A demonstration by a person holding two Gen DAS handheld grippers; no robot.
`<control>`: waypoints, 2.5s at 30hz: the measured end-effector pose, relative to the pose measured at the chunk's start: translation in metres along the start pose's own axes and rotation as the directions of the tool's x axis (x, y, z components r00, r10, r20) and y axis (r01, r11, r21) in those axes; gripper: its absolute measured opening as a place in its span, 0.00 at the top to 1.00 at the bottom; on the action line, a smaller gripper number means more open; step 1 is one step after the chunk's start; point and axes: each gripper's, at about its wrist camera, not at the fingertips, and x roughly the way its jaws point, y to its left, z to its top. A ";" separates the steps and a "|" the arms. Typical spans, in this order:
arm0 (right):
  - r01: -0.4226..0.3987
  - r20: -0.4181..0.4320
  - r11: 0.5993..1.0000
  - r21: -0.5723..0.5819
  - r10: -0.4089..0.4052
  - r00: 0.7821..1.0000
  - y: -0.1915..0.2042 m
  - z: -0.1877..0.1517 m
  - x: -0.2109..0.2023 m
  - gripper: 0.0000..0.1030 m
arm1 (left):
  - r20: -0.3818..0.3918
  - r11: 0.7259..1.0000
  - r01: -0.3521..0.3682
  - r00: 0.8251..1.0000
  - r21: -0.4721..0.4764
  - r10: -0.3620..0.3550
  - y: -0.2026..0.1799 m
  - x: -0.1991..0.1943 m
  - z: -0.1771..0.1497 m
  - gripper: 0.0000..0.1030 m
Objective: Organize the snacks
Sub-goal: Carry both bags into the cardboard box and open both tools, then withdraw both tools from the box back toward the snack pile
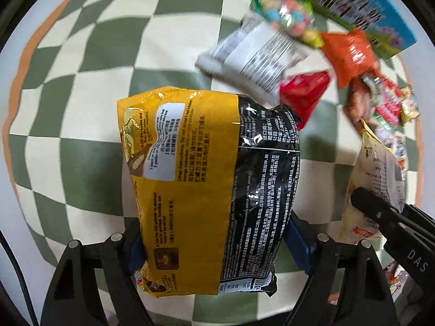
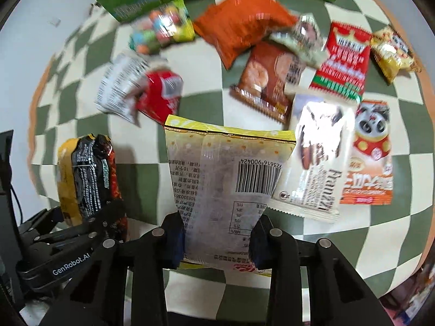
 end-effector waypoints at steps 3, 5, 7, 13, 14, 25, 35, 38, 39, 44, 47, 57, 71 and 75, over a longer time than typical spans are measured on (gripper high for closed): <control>-0.034 0.031 0.999 -0.015 0.035 0.999 -0.007 0.004 -0.024 0.63 | 0.044 1.000 0.019 0.999 -0.004 -0.019 -0.007 -0.030 0.006 0.20; -0.062 0.058 0.998 -0.025 0.064 0.996 -0.011 0.012 -0.048 0.63 | 0.085 0.999 0.036 0.996 -0.005 -0.035 -0.016 -0.059 0.016 0.20; -0.088 0.084 0.995 -0.038 0.091 0.992 -0.016 0.015 -0.080 0.63 | 0.121 0.998 0.056 0.991 -0.003 -0.056 -0.026 -0.082 0.026 0.20; -0.149 0.179 0.986 -0.075 0.160 0.971 -0.007 0.054 -0.164 0.63 | 0.187 0.984 0.179 0.966 0.017 -0.179 -0.060 -0.136 0.090 0.20; -0.159 0.190 0.984 -0.080 0.172 0.967 -0.007 0.064 -0.173 0.63 | 0.192 0.981 0.192 0.963 0.018 -0.192 -0.064 -0.145 0.103 0.20; -0.139 0.271 0.985 -0.099 0.162 0.949 -0.017 0.255 -0.172 0.63 | 0.108 0.982 0.186 0.976 0.020 -0.187 -0.108 -0.109 0.300 0.20; -0.048 0.191 0.995 -0.091 0.064 0.980 -0.024 0.387 -0.081 0.63 | -0.054 0.990 0.138 0.989 0.016 -0.137 -0.115 -0.015 0.414 0.20; -0.039 0.168 0.995 -0.095 0.055 0.984 -0.027 0.407 -0.057 0.63 | -0.074 0.993 0.114 0.991 0.028 -0.111 -0.120 -0.006 0.431 0.19; -0.040 0.167 0.994 -0.097 0.056 0.984 -0.028 0.411 -0.052 0.63 | -0.080 0.995 0.097 0.992 0.037 -0.094 -0.122 -0.003 0.435 0.19; -0.019 0.118 0.992 -0.125 0.034 0.992 -0.028 0.430 -0.021 0.09 | -0.094 0.993 0.120 0.989 0.021 -0.118 -0.120 0.003 0.445 0.16; -0.019 0.116 0.993 -0.119 0.033 0.993 -0.032 0.431 -0.014 0.09 | -0.066 0.994 0.108 0.992 0.026 -0.107 -0.118 0.000 0.442 0.10; 0.044 0.188 0.992 -0.115 -0.022 0.982 -0.020 0.417 -0.045 0.09 | 0.073 0.996 0.059 0.995 0.072 -0.065 -0.118 -0.037 0.409 0.10; 0.142 0.364 0.983 -0.112 -0.093 0.927 -0.026 0.323 -0.131 0.09 | 0.330 0.998 -0.005 0.944 0.069 -0.018 -0.101 -0.112 0.315 0.10; 0.169 0.433 0.979 -0.115 -0.104 0.895 -0.022 0.295 -0.159 0.09 | 0.385 0.997 -0.006 0.923 0.078 -0.025 -0.103 -0.136 0.284 0.10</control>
